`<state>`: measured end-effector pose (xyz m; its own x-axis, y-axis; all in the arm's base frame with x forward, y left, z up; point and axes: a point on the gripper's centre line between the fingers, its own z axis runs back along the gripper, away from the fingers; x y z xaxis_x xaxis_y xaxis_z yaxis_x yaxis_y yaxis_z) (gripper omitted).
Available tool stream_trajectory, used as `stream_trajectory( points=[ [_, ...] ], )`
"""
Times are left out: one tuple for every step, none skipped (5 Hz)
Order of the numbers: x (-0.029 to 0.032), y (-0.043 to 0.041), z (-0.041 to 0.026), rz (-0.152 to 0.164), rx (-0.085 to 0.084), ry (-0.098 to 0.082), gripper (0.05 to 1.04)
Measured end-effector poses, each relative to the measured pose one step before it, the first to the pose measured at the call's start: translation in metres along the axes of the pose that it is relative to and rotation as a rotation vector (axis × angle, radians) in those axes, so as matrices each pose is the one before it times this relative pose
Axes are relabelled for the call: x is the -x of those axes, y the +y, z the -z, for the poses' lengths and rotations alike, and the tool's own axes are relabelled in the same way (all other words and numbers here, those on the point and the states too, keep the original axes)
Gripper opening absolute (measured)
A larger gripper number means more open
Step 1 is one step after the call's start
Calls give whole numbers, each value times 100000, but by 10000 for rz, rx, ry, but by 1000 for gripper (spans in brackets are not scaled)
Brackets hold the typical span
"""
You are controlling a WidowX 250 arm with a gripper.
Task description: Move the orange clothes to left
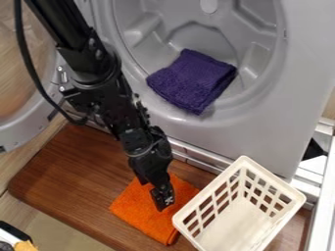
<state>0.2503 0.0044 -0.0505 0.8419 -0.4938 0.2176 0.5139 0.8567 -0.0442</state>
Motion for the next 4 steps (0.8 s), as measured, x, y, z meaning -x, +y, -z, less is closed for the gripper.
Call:
stream_trajectory(
  points=[
    [357, -342, 958, -33, 97, 81, 1000],
    [336, 6, 779, -11, 23, 105, 999],
    [51, 422, 327, -60, -265, -64, 1000],
    [84, 331, 204, 32, -158, 53, 1000]
  ],
)
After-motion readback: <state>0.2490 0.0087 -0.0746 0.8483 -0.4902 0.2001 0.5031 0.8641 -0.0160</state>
